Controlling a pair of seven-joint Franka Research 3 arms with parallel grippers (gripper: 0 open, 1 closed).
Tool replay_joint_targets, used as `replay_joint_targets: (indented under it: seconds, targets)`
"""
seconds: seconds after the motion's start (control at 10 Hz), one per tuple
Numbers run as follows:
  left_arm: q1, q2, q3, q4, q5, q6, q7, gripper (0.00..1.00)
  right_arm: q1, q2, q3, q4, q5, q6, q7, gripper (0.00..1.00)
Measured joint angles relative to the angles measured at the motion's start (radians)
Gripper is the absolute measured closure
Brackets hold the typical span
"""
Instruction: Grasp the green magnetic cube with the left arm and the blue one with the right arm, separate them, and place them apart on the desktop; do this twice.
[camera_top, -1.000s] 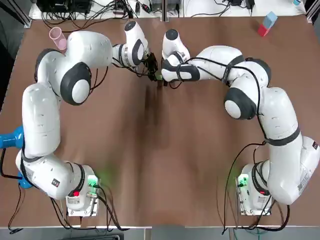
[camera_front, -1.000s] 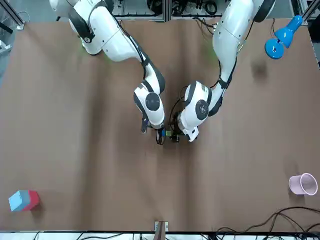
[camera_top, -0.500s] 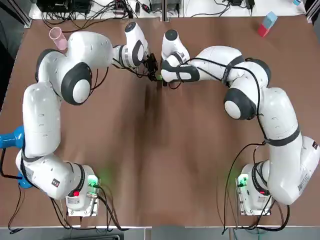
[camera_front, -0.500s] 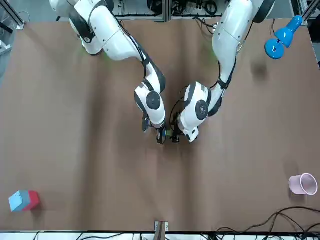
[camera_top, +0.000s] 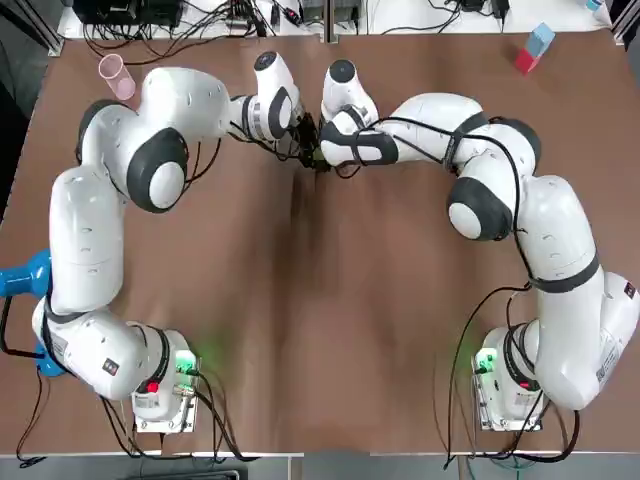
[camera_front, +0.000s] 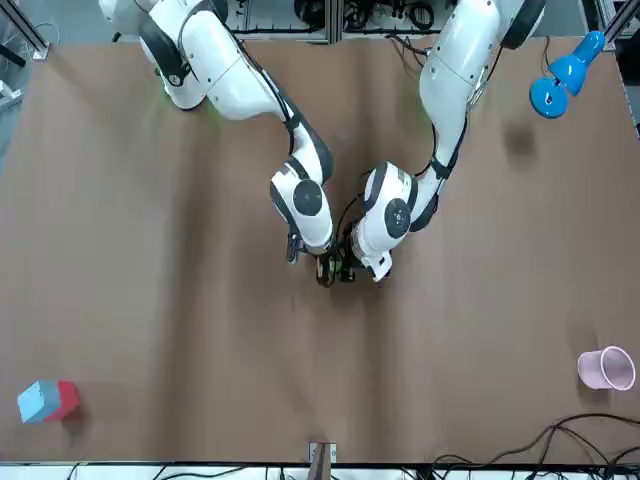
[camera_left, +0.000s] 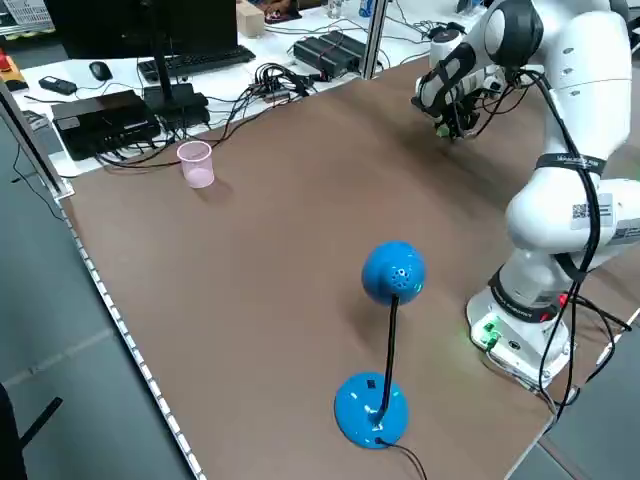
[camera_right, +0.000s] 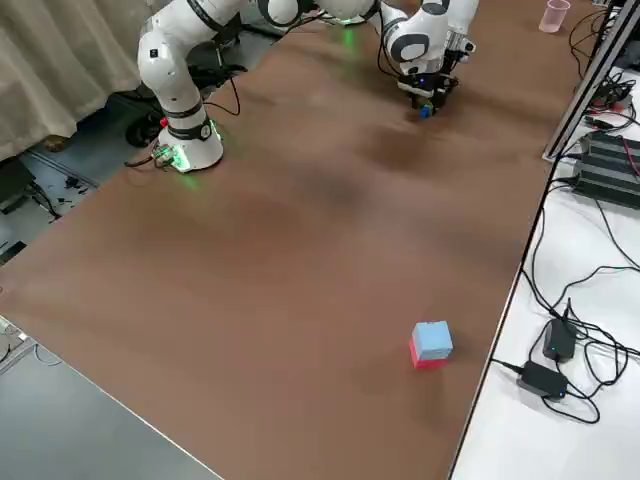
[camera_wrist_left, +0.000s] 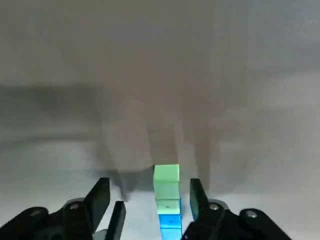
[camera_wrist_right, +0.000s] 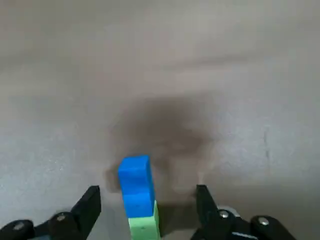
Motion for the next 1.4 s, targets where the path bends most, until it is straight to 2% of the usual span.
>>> replay_joint_targets:
  seconds: [0.1,0.2,0.3,0.4,0.7,1.2,1.4]
  targets:
    - [0.0,0.001,0.0,0.0,0.0,0.0,0.0,0.27,0.001,0.0,0.001,0.0,0.0,0.0,0.0,0.36]
    - [0.0,0.001,0.0,0.001,0.0,0.001,0.0,0.29,0.002,0.0,0.001,0.0,0.0,0.0,0.0,0.47]
    - [0.0,0.001,0.0,0.001,0.0,0.001,0.0,0.3,0.004,0.0,0.002,0.0,0.0,0.0,0.0,0.52]
    - [0.0,0.001,0.0,0.001,0.0,0.001,0.0,0.37,0.005,-0.001,0.003,0.0,0.001,0.0,0.001,0.62]
    - [0.0,0.001,0.001,0.002,0.0,0.001,0.0,0.37,0.006,-0.001,0.004,0.0,0.002,0.0,0.002,0.77]
    - [0.0,0.002,0.001,0.002,0.0,0.001,0.0,0.44,0.006,-0.001,0.004,0.0,0.002,0.0,0.002,0.77]
    - [0.0,0.004,0.001,0.002,0.0,0.001,0.001,0.5,0.006,-0.001,0.004,0.0,0.002,0.0,0.002,0.77]
